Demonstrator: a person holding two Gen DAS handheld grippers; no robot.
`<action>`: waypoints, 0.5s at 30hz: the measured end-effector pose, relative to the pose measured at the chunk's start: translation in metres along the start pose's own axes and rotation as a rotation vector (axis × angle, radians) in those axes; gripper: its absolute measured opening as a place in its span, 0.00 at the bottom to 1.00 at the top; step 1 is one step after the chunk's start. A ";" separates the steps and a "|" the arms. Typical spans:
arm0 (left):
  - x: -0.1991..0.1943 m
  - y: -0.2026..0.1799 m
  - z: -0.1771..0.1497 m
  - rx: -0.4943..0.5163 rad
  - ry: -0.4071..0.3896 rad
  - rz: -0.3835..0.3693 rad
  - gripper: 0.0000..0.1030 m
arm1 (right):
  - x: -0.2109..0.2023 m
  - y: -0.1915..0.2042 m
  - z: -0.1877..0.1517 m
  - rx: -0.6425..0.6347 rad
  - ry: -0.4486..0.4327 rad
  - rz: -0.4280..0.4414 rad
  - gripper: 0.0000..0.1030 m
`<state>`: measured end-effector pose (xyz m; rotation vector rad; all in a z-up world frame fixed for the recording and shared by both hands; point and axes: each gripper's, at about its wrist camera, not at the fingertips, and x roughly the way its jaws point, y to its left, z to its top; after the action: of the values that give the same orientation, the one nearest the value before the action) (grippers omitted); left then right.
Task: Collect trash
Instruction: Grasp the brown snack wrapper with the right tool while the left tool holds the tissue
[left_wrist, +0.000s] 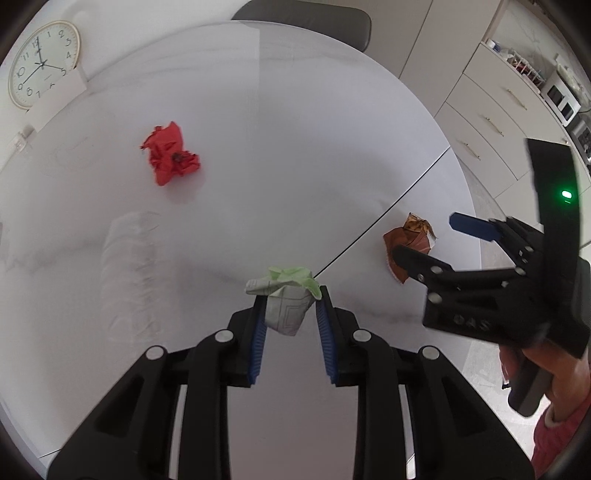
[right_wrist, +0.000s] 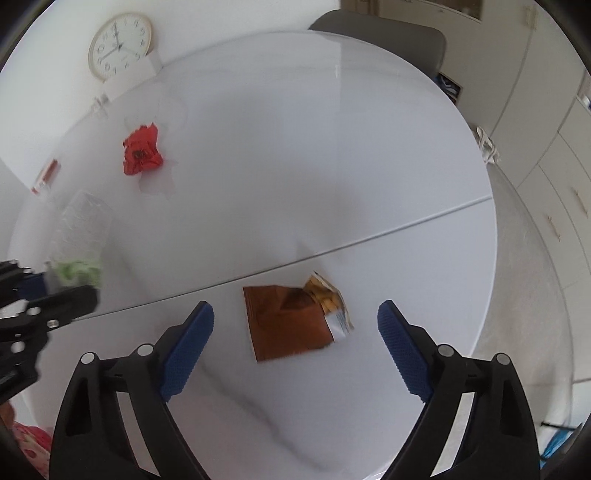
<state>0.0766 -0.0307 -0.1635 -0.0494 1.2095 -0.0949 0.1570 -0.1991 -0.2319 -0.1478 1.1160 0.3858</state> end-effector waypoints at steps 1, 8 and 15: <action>-0.002 0.003 0.000 -0.003 -0.001 0.001 0.25 | 0.003 0.003 0.002 -0.015 0.006 -0.005 0.86; -0.007 0.011 -0.002 -0.001 -0.008 0.009 0.25 | 0.024 0.014 0.003 -0.081 0.073 -0.046 0.63; -0.012 0.008 -0.003 0.012 -0.013 0.010 0.25 | 0.021 0.008 0.001 -0.080 0.062 -0.041 0.58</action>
<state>0.0695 -0.0214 -0.1542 -0.0337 1.1959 -0.0928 0.1628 -0.1865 -0.2497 -0.2546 1.1573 0.3919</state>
